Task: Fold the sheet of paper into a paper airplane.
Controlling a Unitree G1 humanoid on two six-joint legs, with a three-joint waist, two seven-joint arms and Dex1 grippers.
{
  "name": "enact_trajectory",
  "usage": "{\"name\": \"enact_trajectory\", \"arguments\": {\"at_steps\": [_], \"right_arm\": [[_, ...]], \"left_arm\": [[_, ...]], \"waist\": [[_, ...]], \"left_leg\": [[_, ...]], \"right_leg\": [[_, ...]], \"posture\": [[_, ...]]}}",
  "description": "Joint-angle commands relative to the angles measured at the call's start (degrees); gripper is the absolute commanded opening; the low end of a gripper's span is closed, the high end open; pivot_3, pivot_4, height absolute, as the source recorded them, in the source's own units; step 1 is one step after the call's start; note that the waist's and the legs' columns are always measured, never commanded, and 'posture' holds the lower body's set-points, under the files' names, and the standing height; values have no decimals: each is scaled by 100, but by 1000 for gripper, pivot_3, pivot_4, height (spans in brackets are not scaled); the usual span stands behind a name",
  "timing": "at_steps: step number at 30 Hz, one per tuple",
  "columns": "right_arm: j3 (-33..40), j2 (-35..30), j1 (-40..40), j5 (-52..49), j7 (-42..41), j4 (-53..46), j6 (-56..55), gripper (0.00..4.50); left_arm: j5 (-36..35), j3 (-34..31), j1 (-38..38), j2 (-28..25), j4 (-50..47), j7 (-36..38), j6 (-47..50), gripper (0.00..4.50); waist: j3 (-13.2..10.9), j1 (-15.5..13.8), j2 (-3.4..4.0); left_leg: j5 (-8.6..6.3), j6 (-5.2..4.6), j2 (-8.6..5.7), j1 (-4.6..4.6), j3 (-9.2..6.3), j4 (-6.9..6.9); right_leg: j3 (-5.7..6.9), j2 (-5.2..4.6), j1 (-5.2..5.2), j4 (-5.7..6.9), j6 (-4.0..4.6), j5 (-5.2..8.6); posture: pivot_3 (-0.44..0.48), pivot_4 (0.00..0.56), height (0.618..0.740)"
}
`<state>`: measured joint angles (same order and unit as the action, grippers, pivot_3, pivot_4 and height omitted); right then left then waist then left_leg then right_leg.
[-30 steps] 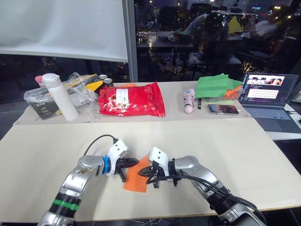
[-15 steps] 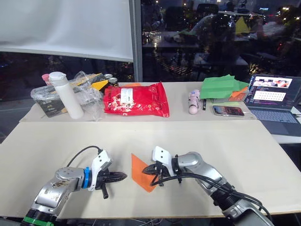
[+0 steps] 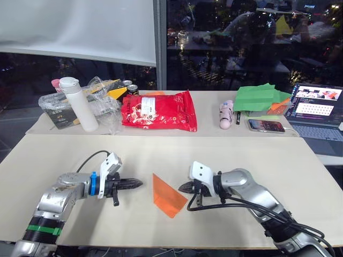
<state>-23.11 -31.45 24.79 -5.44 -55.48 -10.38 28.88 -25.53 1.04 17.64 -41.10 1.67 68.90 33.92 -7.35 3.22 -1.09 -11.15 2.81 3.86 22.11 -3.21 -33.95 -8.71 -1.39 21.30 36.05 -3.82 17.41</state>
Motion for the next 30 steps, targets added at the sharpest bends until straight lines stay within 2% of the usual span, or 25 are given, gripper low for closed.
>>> {"name": "enact_trajectory", "arguments": {"at_steps": [1,4,5,8,10,13,16,20,23,25,28,30], "right_arm": [[520,-184,-212,-287,137,-888,365,38],[903,-291,-530,-596,301,-1633,906,38],[1007,-300,-604,-714,351,-1848,1099,598],[1307,-246,-789,-1257,510,-2524,1853,1579],[1693,131,-905,-2034,742,-2929,2702,2259],[1517,32,-1092,-2159,929,-3242,3079,3308],[1023,21,-1134,-1984,1235,-3193,3102,4290],[685,133,-985,-1803,1623,-2981,3025,4290],[371,21,-921,-1578,1728,-2821,2856,4290],[335,213,-960,-1660,1853,-2767,2900,4290],[331,386,-1032,-1663,2020,-2692,2928,3491],[326,362,-1041,-1633,2034,-2684,2902,2787]], "left_arm": [[6,118,357,195,171,162,-333,0],[63,241,699,336,339,271,-455,0],[66,266,788,350,378,311,-468,0],[67,303,1025,309,498,484,-541,0],[167,348,1145,220,546,595,-693,0],[370,439,1262,77,573,732,-1020,0],[357,551,1270,-181,463,1105,-932,0],[414,826,1208,-532,282,1638,-924,0],[485,902,1262,-576,299,1675,-943,0],[593,944,1251,-609,332,1696,-1030,0],[782,1053,1172,-723,370,1732,-1083,0],[769,1051,1133,-766,335,1779,-1034,0]], "waist": [[-1,-32,0],[-4,-69,-6],[-5,-68,-7],[-9,-53,-12],[-10,-31,-14],[-11,-43,-13],[-13,-48,-16],[-15,-36,-17],[-15,-52,-19],[-16,-65,-26],[-16,-60,-25],[-16,-61,-25]], "left_leg": [[0,0,0,0,0,0],[0,0,0,4,-2,0],[0,0,0,5,-2,0],[0,0,0,5,-3,0],[0,0,1,4,-2,0],[0,-1,2,2,-7,2],[0,0,1,4,-3,0],[0,0,3,6,-1,1],[0,-1,2,6,-1,-1],[0,-1,2,7,-2,-1],[1,-2,3,19,-2,0],[1,-2,2,22,-1,0]], "right_leg": [[0,0,-1,0,0,0],[1,2,0,0,0,0],[0,2,1,0,0,-1],[0,2,2,0,-3,-2],[0,2,2,1,-6,-4],[0,5,0,2,-6,-4],[-1,1,1,-5,1,-1],[-1,1,9,-2,33,16],[-1,1,14,-4,34,16],[-1,1,27,-5,34,17],[-1,2,37,2,15,6],[-1,2,38,3,-1,-3]], "posture": [[0,150,712],[0,150,712],[0,150,712],[0,150,712],[0,150,712],[0,150,712],[0,150,712],[0,150,712],[0,150,712],[0,150,712],[0,150,712],[0,150,712]]}}
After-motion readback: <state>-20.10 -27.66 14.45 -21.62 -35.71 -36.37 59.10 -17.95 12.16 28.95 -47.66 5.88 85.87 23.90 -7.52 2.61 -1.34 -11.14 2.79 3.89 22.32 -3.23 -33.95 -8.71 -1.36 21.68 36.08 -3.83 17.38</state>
